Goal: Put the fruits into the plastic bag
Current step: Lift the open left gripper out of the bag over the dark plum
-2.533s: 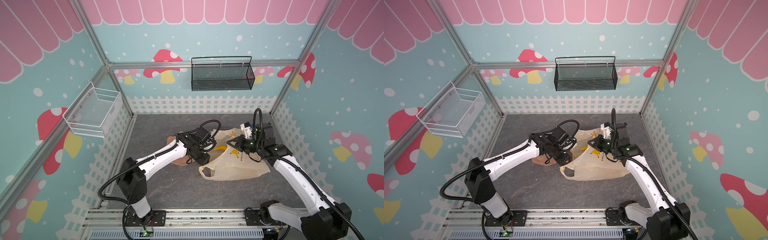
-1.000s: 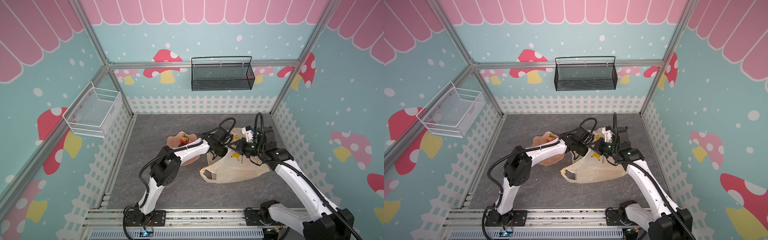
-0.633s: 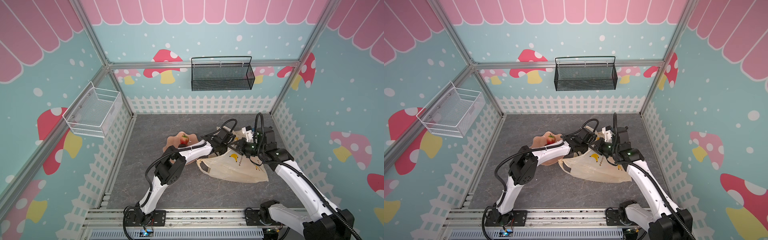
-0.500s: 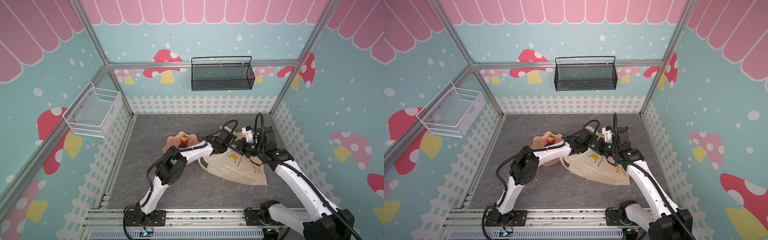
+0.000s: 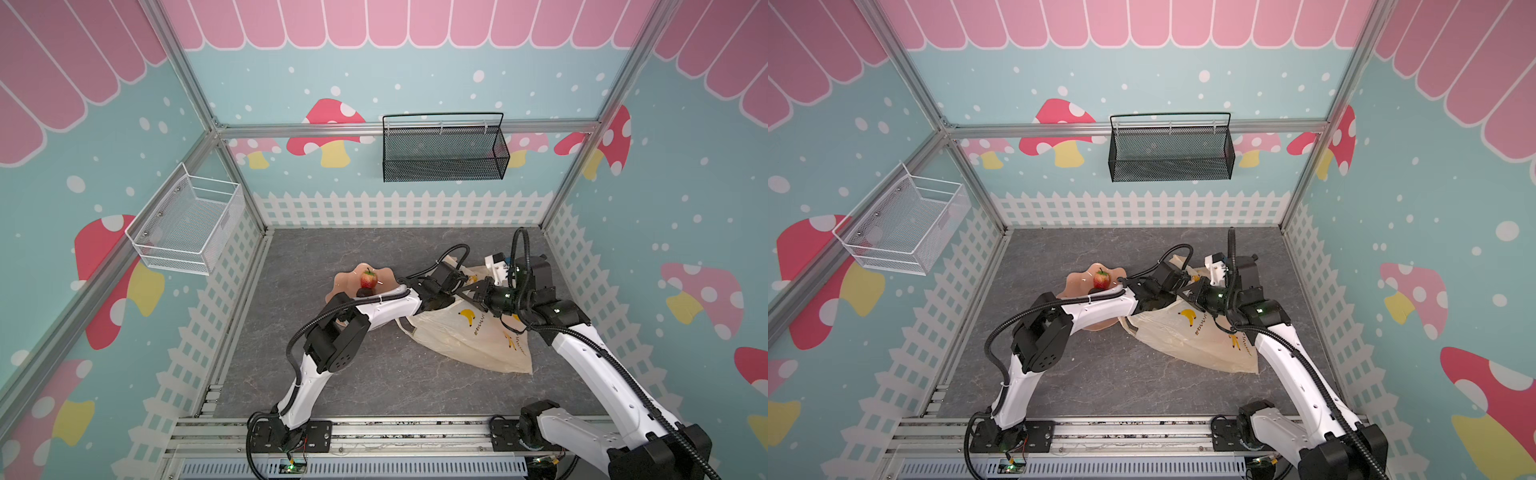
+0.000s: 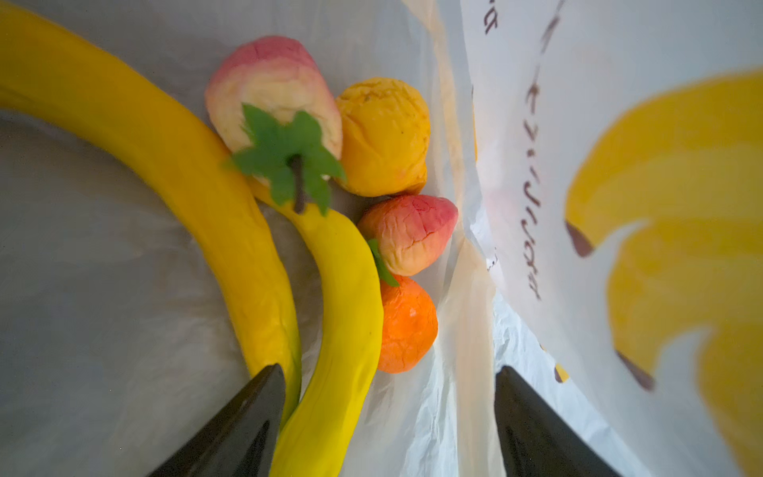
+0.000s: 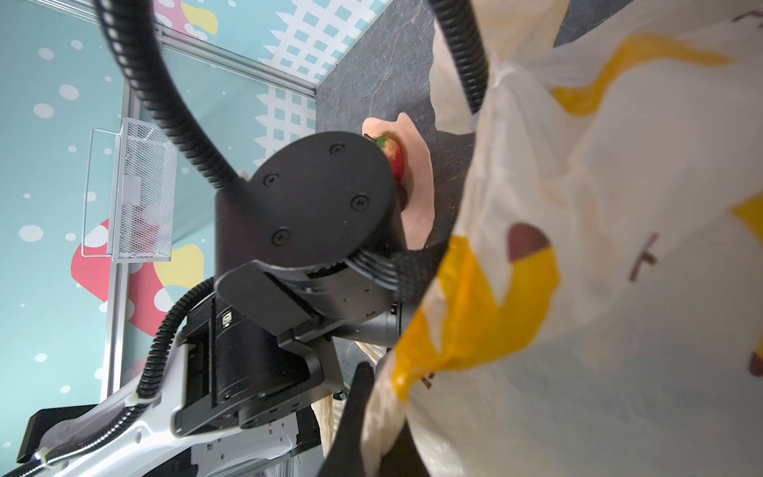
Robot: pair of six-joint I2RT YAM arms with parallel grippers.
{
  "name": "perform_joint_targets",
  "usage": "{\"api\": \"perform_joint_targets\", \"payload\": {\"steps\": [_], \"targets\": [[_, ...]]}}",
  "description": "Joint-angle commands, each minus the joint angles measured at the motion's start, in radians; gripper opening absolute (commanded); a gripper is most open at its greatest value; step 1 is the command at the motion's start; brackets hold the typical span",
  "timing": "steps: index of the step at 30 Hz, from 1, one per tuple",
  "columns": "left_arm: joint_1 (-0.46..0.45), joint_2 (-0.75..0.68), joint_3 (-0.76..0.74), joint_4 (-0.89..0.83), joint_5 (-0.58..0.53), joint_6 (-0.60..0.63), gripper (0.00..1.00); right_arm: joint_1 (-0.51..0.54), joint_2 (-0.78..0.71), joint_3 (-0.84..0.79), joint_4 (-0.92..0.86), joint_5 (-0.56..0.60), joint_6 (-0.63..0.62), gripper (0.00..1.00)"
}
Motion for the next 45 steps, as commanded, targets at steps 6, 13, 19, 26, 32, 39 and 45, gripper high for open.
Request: {"api": "perform_joint_targets", "payload": {"steps": [6, 13, 19, 26, 32, 39, 45], "targets": [[0.056, -0.146, -0.098, 0.031, -0.049, -0.006, 0.82, 0.000, 0.019, 0.010, -0.008, -0.023, -0.036, 0.00], [0.108, -0.230, -0.199, 0.050, -0.064, -0.009, 0.81, 0.002, 0.064, 0.073, -0.042, -0.022, -0.087, 0.00], [0.144, -0.289, -0.245, 0.042, -0.061, 0.004, 0.81, 0.006, 0.097, 0.125, -0.061, -0.016, -0.118, 0.00], [0.193, -0.360, -0.301, 0.018, -0.072, 0.013, 0.81, 0.007, 0.109, 0.127, -0.071, -0.013, -0.130, 0.00], [0.235, -0.414, -0.323, -0.037, -0.106, 0.025, 0.81, 0.007, 0.099, 0.101, -0.078, -0.010, -0.135, 0.00], [0.281, -0.436, -0.247, -0.247, -0.240, 0.070, 0.81, 0.007, 0.094, 0.097, -0.099, -0.007, -0.148, 0.00], [0.292, -0.405, -0.123, -0.498, -0.399, 0.137, 0.81, 0.007, 0.093, 0.094, -0.101, -0.005, -0.147, 0.00]]}}
